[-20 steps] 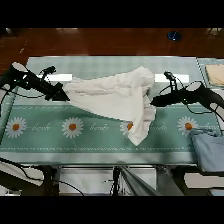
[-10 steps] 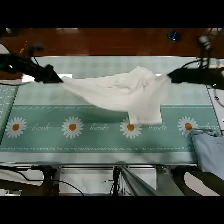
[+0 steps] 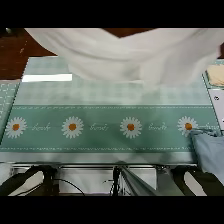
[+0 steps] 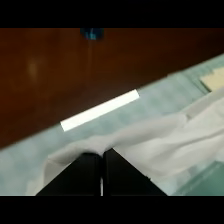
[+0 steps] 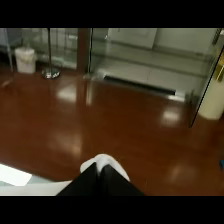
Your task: Fold the shirts.
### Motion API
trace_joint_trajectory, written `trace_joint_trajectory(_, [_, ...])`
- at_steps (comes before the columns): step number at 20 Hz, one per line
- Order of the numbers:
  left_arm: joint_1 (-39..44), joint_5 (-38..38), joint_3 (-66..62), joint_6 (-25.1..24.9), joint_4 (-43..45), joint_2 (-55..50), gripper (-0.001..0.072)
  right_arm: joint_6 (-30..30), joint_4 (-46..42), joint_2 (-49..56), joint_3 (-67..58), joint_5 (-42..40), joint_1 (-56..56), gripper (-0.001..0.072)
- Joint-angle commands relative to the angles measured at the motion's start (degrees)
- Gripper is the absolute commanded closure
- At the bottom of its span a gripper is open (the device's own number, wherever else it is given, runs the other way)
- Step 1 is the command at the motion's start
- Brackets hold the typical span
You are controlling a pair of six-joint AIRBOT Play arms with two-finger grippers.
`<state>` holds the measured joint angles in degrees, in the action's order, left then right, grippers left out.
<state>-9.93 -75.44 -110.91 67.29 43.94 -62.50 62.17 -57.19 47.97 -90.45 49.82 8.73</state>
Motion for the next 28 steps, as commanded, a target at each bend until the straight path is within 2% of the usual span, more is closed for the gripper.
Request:
trace_joint_trajectory(1, [0.24,8.66,-2.36,-0.81,2.49,12.24,0.0681,6.69,-4.94,-1.51,-12.07,0.92,0.09,0.0686])
trace_joint_trajectory(4, [0.22,8.79,-2.34,-0.55,4.76,18.43,0.0681,10.29,-11.58,-1.53,-20.52,2.75,0.09,0.0686])
trace_joint_trajectory(7, [0.2,6.71,-2.34,3.67,8.81,23.02,0.0682,16.44,-17.84,-1.53,-27.04,12.96,0.09,0.0686])
trace_joint_trajectory(10, [0.2,-4.07,-2.34,12.92,15.76,26.25,0.0682,18.91,-20.83,-3.37,-28.35,25.68,0.09,0.0686])
trace_joint_trajectory(12, [0.2,-12.31,-2.34,17.07,18.95,27.61,0.0682,20.55,-24.35,-4.35,-28.35,35.1,0.09,0.0686])
trace_joint_trajectory(15, [0.2,-21.9,-2.34,21.16,22.45,28.79,0.0682,21.49,-28.24,-3.85,-28.33,51.67,0.07,0.0686])
trace_joint_trajectory(17, [0.17,-27.85,-2.32,22.18,25.27,28.89,0.0682,22.88,-27.1,-3.04,-28.2,55.74,0.09,0.0686])
trace_joint_trajectory(19, [0.2,-29.99,-0.74,22.12,27.69,28.96,0.0682,23.3,-26.8,-2.6,-25.68,56.46,0.09,0.0686])
trace_joint_trajectory(23, [0.2,-28.02,12.07,21.73,27.98,28.48,0.0682,22.23,-26.93,-0.79,-6.99,55.74,0.07,0.0686])
trace_joint_trajectory(25, [0.2,-21.4,23.78,19.71,28.22,27.91,0.0682,20.87,-27.15,2.36,2.47,50.42,0.09,0.0686])
trace_joint_trajectory(28, [0.22,-8.61,39.95,16.61,28.33,23.74,0.0682,20.44,-27.85,10.34,7.72,35.06,0.07,0.0686])
